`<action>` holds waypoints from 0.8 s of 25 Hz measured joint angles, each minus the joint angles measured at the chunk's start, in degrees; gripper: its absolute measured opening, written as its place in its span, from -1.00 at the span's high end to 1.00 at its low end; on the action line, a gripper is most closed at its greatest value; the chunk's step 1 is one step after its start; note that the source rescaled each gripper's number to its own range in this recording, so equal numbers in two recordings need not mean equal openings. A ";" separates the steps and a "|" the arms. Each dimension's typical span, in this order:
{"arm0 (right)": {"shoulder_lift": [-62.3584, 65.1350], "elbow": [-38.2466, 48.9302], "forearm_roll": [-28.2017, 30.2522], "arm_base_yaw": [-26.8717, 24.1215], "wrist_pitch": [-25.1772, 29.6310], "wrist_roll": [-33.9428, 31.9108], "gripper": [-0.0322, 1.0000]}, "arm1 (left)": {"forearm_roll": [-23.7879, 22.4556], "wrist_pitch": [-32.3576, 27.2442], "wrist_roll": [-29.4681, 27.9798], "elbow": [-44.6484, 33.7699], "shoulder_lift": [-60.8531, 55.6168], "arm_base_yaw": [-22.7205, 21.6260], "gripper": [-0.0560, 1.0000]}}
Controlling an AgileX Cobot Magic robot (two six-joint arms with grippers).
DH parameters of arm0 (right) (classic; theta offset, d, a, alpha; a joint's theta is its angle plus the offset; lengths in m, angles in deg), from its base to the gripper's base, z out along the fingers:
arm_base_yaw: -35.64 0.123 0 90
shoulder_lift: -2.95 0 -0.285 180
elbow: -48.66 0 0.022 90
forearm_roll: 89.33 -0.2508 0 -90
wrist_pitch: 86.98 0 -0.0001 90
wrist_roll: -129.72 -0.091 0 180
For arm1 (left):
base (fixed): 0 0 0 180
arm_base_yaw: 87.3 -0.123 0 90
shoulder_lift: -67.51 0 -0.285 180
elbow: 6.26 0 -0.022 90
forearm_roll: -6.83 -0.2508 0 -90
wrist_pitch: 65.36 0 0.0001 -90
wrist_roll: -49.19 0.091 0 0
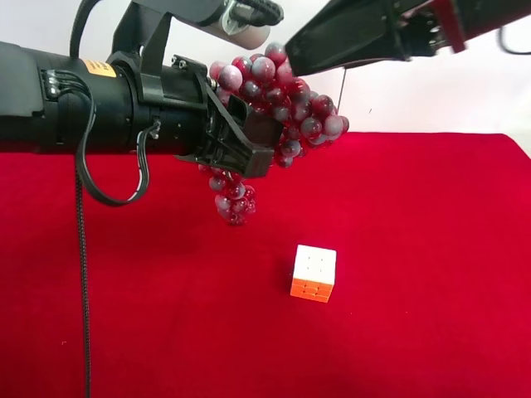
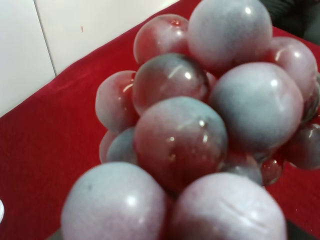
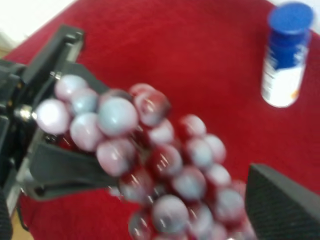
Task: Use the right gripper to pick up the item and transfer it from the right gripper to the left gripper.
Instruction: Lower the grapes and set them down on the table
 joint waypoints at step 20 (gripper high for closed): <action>33.29 1.24 35.86 0.00 18.37 -32.28 -0.80 | -0.05 0.11 0.05 0.00 0.00 0.00 0.88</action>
